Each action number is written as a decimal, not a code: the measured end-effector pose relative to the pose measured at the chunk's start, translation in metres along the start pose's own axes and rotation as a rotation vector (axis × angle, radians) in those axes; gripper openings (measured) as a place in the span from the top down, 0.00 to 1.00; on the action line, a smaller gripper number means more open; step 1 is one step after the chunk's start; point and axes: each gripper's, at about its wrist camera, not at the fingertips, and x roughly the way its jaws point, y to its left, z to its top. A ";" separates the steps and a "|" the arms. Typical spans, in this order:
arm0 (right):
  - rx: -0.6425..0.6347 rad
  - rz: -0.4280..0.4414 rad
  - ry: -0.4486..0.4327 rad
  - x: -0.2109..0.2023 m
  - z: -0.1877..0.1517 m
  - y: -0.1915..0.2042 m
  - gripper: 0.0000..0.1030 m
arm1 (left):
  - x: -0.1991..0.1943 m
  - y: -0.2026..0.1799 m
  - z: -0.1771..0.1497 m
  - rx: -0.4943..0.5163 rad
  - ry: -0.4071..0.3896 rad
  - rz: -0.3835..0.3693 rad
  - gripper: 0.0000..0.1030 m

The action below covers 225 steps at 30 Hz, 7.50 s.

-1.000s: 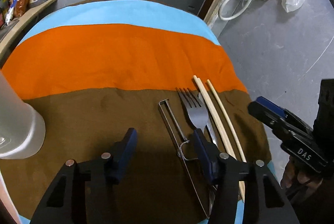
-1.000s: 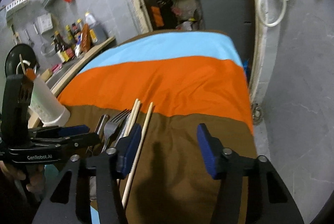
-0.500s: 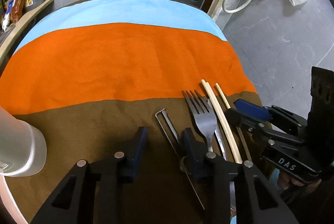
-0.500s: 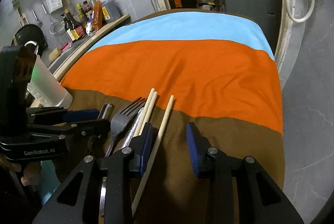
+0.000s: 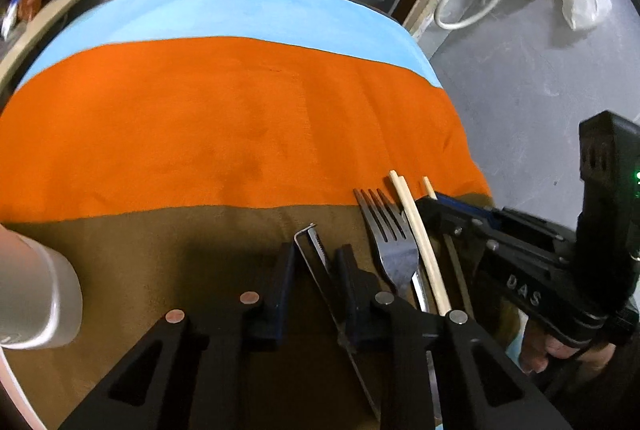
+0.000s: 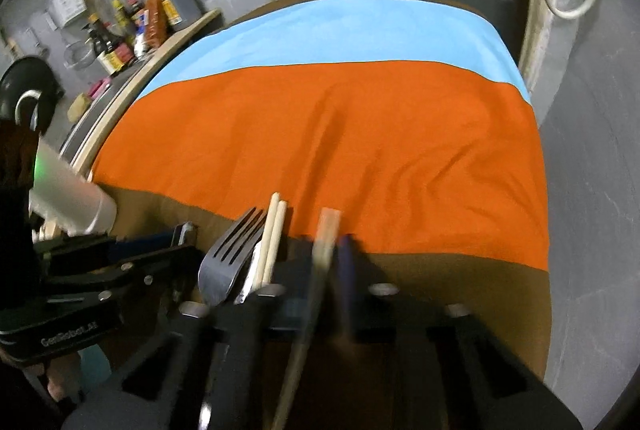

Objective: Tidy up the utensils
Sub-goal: 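Grasp a silver fork with the left tool while the right tool grasps a chopstick, then lift the fork and chopstick and carry both over the white basket, then open both tools to drop the fork and chopstick into the basket, then move both open tools back down to the remaining utensils, then grasp a silver knife with the left tool while the right tool grasps a chopstick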

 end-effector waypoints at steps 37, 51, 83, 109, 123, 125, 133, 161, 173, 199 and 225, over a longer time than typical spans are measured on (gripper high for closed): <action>0.031 0.236 -0.854 -0.177 -0.029 0.178 0.96 | -0.260 0.084 -0.027 0.064 -0.538 -0.097 0.89; 0.021 0.398 -1.007 -0.161 0.020 0.281 0.96 | -0.336 0.186 -0.003 -0.073 -0.715 0.042 0.89; 0.067 0.132 -1.100 -0.090 0.023 0.296 0.96 | -0.253 0.206 0.012 -0.039 -0.619 0.165 0.89; -0.047 0.017 -0.947 -0.116 0.003 0.286 0.48 | -0.260 0.203 0.000 -0.100 -0.628 0.066 0.48; -0.057 -0.112 -0.934 -0.206 -0.023 0.232 0.07 | -0.285 0.132 -0.015 0.033 -0.789 0.118 0.03; -0.055 -0.130 -0.933 -0.218 -0.028 0.222 0.05 | -0.286 0.121 -0.018 0.048 -0.801 0.120 0.02; -0.070 -0.203 -0.893 -0.259 -0.043 0.177 0.02 | -0.286 0.060 -0.030 0.123 -0.859 0.116 0.01; -0.007 -0.262 -0.597 -0.199 -0.076 0.010 0.02 | -0.127 -0.022 -0.048 0.103 -0.472 0.045 0.01; -0.018 -0.212 -0.371 -0.110 -0.077 -0.002 0.02 | -0.071 0.010 -0.045 -0.019 -0.338 0.098 0.01; -0.090 -0.261 -0.186 -0.055 -0.073 0.018 0.02 | -0.041 0.004 -0.034 0.008 -0.266 0.091 0.01; -0.069 -0.239 -0.171 -0.050 -0.051 -0.010 0.21 | -0.004 -0.002 -0.012 0.013 -0.131 -0.182 0.46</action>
